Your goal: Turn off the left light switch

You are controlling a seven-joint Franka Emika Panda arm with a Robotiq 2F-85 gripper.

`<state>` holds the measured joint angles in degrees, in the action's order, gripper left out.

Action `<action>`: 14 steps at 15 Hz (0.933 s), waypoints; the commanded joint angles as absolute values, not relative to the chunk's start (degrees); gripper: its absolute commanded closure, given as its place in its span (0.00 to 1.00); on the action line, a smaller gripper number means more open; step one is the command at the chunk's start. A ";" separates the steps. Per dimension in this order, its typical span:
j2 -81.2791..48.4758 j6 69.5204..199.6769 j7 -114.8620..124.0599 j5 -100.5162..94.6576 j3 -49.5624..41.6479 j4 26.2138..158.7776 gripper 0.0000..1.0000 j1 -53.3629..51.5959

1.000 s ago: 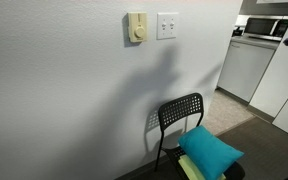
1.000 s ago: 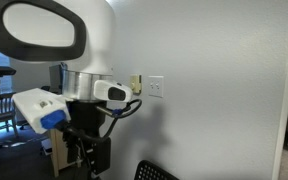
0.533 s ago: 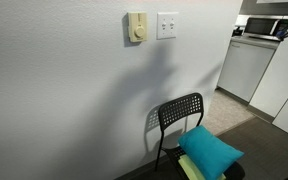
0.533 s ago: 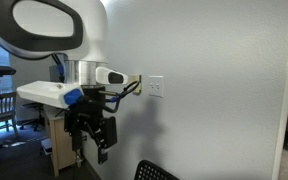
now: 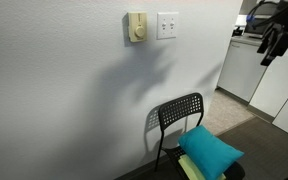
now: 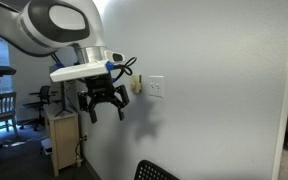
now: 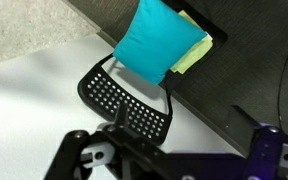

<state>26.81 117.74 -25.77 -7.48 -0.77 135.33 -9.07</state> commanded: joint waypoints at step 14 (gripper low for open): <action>18.65 124.43 -42.97 -8.72 -0.31 128.73 0.00 -11.59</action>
<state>22.15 122.62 -37.23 -7.69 -0.54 131.36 -10.96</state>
